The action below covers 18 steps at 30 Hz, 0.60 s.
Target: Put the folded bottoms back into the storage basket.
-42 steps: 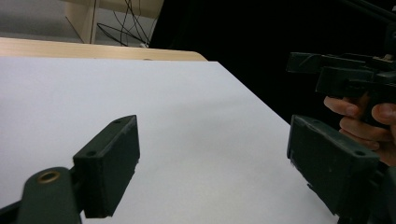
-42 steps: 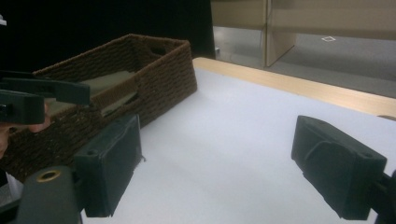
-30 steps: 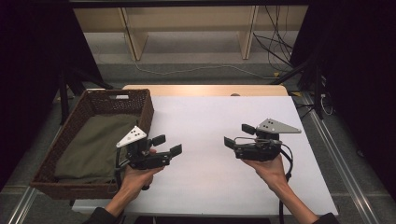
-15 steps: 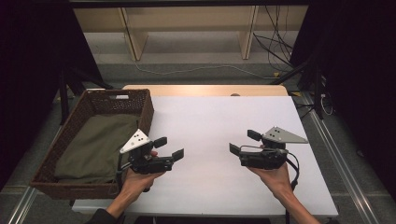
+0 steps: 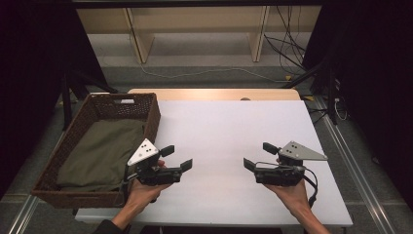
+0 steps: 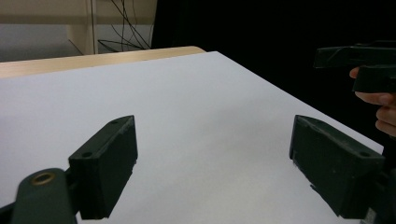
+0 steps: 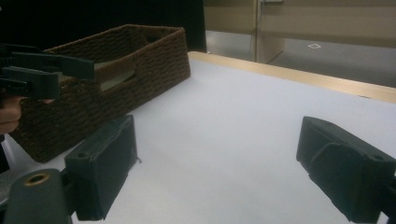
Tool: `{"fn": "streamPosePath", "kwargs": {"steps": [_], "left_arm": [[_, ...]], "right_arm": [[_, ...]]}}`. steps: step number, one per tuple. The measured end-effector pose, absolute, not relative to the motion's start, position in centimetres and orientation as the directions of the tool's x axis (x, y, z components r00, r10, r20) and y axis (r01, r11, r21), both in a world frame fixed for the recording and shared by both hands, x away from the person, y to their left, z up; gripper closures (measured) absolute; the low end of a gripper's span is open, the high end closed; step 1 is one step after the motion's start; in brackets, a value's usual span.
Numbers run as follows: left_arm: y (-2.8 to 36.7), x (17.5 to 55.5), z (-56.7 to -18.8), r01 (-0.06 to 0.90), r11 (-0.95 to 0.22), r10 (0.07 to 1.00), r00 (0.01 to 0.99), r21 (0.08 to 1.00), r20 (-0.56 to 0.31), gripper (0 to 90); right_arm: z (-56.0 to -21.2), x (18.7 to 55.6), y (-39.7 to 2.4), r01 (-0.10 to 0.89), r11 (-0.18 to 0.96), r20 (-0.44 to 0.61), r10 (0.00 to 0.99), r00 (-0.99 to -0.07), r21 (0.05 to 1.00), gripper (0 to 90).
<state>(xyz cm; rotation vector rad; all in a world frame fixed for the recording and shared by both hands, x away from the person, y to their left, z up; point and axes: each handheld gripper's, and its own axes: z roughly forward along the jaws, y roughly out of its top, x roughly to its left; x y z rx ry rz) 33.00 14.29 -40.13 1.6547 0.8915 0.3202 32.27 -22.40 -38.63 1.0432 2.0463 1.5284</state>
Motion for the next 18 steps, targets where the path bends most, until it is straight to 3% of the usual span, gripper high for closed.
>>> {"fn": "streamPosePath", "kwargs": {"steps": [18], "left_arm": [[14.1,31.9,-40.9,0.353,-0.061,0.692,0.689,0.934,-0.215,6.9]], "right_arm": [[-39.8,31.1,-23.0,0.343,0.138,0.127,0.752,-0.647,0.929,8.1]]}}
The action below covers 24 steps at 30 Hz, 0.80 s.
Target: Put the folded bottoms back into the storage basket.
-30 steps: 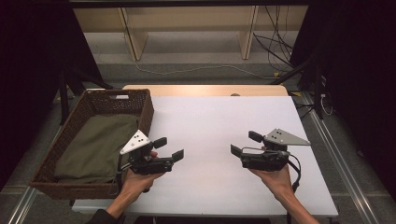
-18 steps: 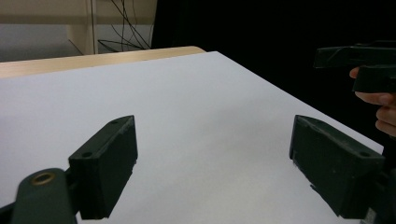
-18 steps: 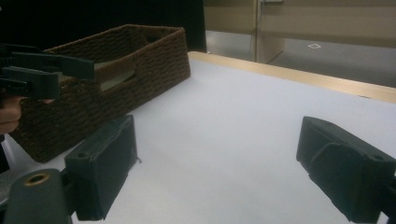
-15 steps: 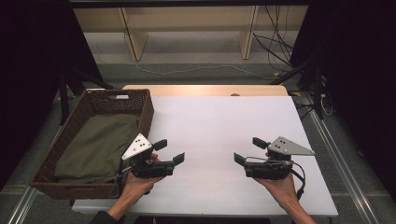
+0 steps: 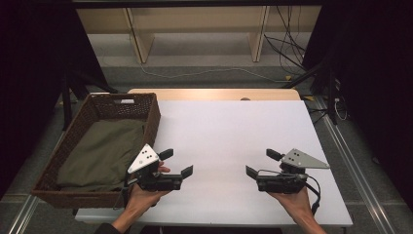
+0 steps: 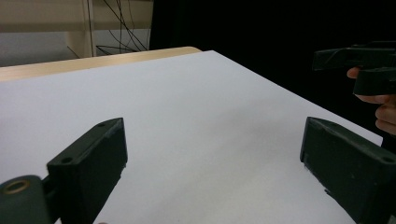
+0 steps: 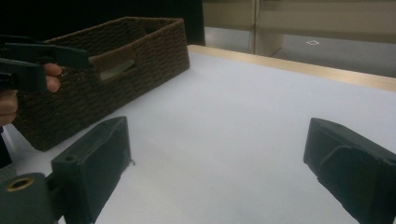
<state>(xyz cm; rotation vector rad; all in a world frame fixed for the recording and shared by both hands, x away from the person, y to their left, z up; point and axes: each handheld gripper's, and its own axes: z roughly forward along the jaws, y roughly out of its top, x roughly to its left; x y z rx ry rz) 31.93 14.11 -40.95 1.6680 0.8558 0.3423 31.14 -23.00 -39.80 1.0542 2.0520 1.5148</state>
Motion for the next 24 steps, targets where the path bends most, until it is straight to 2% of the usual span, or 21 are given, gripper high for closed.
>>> {"fn": "streamPosePath", "kwargs": {"steps": [24], "left_arm": [[14.11,31.7,-41.09,0.328,-0.046,0.7,0.684,0.943,-0.204,6.7]], "right_arm": [[-39.68,31.2,-23.33,0.337,0.11,0.141,0.757,-0.639,0.935,8.2]]}}
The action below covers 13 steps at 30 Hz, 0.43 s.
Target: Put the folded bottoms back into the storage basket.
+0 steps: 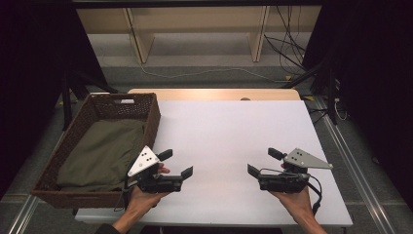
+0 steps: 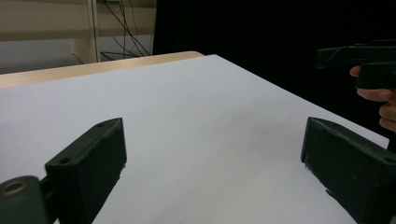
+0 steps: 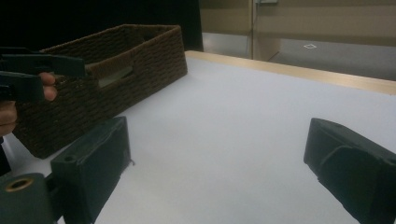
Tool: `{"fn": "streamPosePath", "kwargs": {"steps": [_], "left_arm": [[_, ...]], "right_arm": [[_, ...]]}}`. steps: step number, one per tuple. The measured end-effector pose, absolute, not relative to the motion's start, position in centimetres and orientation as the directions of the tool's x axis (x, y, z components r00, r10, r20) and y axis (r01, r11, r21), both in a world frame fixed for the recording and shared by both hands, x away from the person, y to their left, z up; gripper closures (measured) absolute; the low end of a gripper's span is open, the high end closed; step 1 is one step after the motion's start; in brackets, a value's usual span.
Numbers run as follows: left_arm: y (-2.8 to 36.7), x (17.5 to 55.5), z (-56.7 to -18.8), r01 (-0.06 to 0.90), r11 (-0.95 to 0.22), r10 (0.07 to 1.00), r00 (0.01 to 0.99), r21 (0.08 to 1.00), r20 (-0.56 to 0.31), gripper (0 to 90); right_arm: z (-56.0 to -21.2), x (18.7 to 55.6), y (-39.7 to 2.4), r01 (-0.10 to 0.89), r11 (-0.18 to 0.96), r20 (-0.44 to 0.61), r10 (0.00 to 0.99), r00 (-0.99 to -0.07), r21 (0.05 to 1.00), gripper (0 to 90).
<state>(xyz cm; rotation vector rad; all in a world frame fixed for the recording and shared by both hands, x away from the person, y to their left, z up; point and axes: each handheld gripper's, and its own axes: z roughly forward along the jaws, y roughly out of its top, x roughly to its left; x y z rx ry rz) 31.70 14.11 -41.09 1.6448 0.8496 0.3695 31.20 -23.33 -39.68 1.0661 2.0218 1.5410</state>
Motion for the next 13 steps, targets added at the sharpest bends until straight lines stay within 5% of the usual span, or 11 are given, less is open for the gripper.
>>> {"fn": "streamPosePath", "kwargs": {"steps": [13], "left_arm": [[14.18,31.69,-41.03,0.323,-0.041,0.706,0.679,0.945,-0.202,6.7]], "right_arm": [[-39.56,31.19,-23.4,0.334,0.108,0.139,0.761,-0.634,0.936,8.2]]}}
